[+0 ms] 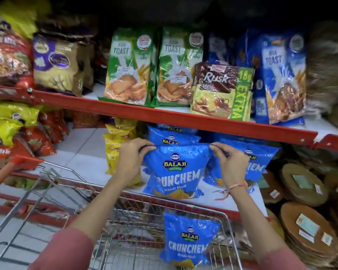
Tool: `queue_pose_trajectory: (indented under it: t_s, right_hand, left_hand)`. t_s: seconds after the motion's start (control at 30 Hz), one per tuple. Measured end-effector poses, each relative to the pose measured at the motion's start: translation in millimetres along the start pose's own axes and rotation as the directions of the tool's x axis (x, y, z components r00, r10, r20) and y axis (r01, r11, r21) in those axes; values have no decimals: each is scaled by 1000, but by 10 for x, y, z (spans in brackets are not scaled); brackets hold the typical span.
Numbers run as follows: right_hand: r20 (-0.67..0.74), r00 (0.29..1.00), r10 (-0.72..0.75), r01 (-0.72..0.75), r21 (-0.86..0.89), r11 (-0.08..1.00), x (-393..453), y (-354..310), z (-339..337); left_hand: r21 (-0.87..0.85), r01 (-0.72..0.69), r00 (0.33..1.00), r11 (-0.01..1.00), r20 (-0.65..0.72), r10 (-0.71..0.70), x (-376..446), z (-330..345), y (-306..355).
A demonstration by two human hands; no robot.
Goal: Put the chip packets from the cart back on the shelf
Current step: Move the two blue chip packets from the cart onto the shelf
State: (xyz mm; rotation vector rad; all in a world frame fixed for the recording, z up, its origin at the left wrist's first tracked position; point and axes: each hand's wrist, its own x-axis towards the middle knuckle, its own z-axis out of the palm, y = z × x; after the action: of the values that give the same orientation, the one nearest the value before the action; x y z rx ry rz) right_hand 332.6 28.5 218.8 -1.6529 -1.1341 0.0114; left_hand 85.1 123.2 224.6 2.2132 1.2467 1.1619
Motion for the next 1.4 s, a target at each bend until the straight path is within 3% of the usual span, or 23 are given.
queue_pose_trajectory:
  t_s: [0.2,0.37,0.57,0.63,0.7,0.77,0.87,0.93,1.03,1.1,1.2,1.33,1.4]
  right_hand:
    - [72,990,119,-113,-79,990,146,439,225]
    - [115,982,150,-140,-92,986,141,620,236]
    - [45,993,107,-108,16,994,-389,826,20]
    - [48,997,54,-51,-44,998,-674,942,-42]
    - [148,989,11,6,-115,993,-957,1068,-60]
    - [327,945,-5,79,-213,974,-1199,1197,-51]
    - [610,771,183,154,-458,876,-1424,1401,-15]
    - [684,650,330,267,-612,744,-1498,1519,1]
    - [701,578,418,340,-673,657,-1529,1603,66]
    - [703,569,426,380,-684,622,-1535,1621,139]
    - [713,571,408,423,-681,597,-1556,1642,179]
    - [724,519,454,405,-676,616,-1660,1654,71]
    - [709,526,470,365,-687,628,-1697,1635,15]
  left_hand:
    - [48,93,993,994,69,-96,49,452,-173]
    - [26,158,986,987,44,-159,11,628,-168]
    - [90,-7,988,996,-152,20,-465,714,-159]
    - [99,-36,993,994,-105,46,-765,827,-216]
    - [87,-40,998,995,45,36,-1067,990,-294]
    - [103,-12,963,995,268,-16,-1308,1168,-375]
    - [179,33,795,983,592,-134,-1533,1440,-478]
    - [311,28,672,950,698,-249,-1602,1585,-538]
    - [485,-115,581,867,740,-337,-1642,1731,-599]
    - [529,-154,567,835,739,-364,-1653,1780,-596]
    - [559,-146,610,816,700,-371,-1695,1810,-576]
    - [548,-2,604,837,667,-435,-1851,1746,-579]
    - [548,59,592,835,654,-471,-1916,1664,-556]
